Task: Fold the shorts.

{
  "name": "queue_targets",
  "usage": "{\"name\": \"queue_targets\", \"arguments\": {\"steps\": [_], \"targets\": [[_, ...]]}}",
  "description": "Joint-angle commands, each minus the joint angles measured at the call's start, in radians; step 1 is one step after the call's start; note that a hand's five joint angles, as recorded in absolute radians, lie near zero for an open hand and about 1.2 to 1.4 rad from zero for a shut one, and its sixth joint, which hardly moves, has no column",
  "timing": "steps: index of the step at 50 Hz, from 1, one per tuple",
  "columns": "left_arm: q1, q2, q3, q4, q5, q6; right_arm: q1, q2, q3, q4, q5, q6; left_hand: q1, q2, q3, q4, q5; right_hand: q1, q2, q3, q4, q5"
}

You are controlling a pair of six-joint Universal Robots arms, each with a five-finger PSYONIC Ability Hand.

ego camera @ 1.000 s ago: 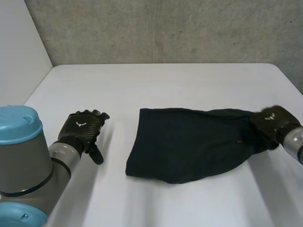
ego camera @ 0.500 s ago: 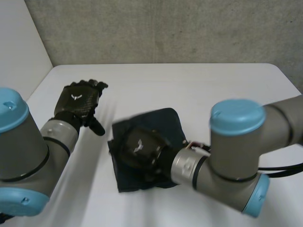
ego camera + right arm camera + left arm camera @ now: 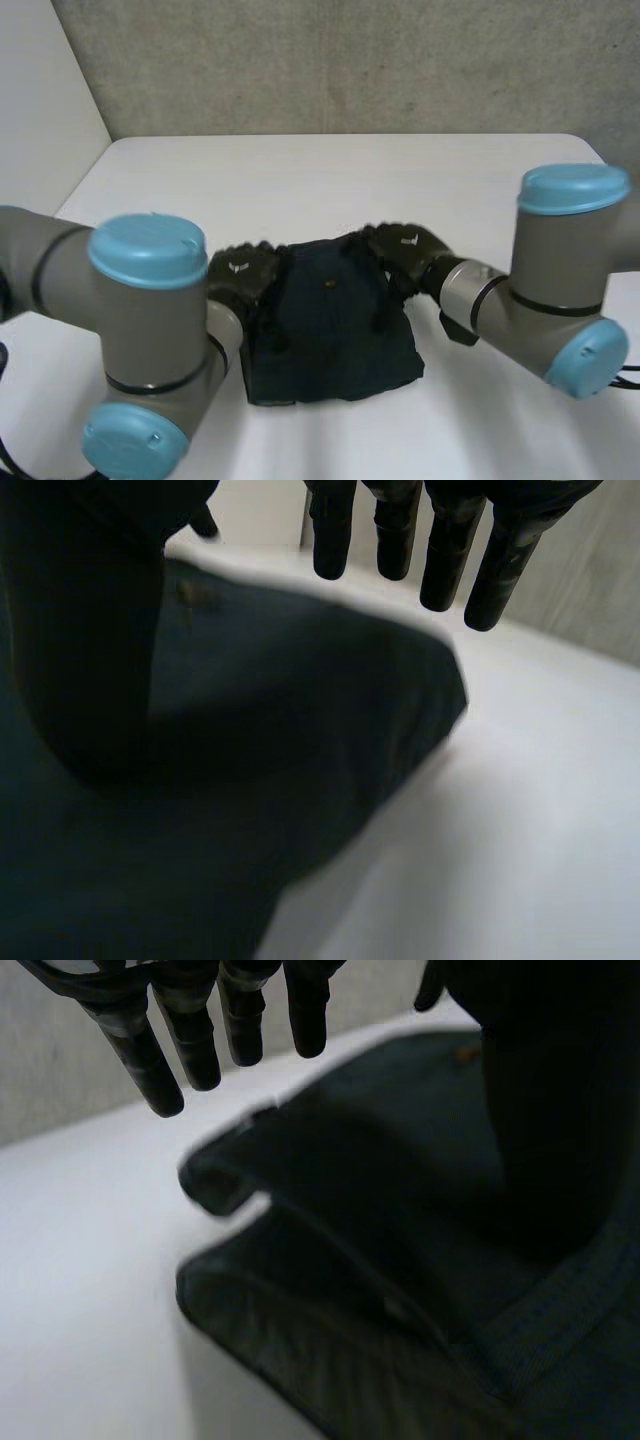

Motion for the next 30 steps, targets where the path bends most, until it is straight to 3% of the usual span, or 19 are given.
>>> {"name": "queue_targets", "arguments": {"steps": [1, 7, 13, 17, 24, 30], "targets": [[-0.028, -0.038, -0.030, -0.004, -0.040, 0.001, 0.003, 0.059, -0.018, 0.008, 0.063, -0.078, -0.019, -0.022, -0.035, -0.026, -0.043, -0.030, -0.047, -0.041, -0.063, -0.066], [-0.011, -0.100, -0.010, 0.000, -0.040, 0.032, 0.005, 0.092, -0.022, -0.010, 0.073, -0.118, -0.022, -0.026, -0.039, -0.029, -0.046, -0.030, -0.047, -0.041, -0.063, -0.066], [0.040, -0.116, -0.005, 0.002, -0.037, 0.136, 0.003, 0.105, -0.018, -0.029, 0.083, -0.141, -0.022, -0.026, -0.039, -0.029, -0.046, -0.030, -0.047, -0.041, -0.063, -0.066], [0.041, -0.091, 0.004, -0.001, 0.012, 0.160, -0.004, 0.076, -0.012, -0.038, 0.088, -0.132, -0.022, -0.026, -0.039, -0.029, -0.046, -0.030, -0.047, -0.041, -0.063, -0.066], [0.066, 0.072, 0.080, -0.011, 0.158, 0.151, -0.011, -0.124, 0.008, -0.128, 0.122, -0.092, -0.022, -0.026, -0.039, -0.029, -0.046, -0.030, -0.047, -0.041, -0.063, -0.066], [0.176, 0.261, 0.208, -0.130, 0.187, 0.148, -0.053, -0.315, -0.032, -0.144, 0.282, -0.015, -0.022, -0.026, -0.039, -0.029, -0.046, -0.030, -0.047, -0.041, -0.063, -0.066]]}}
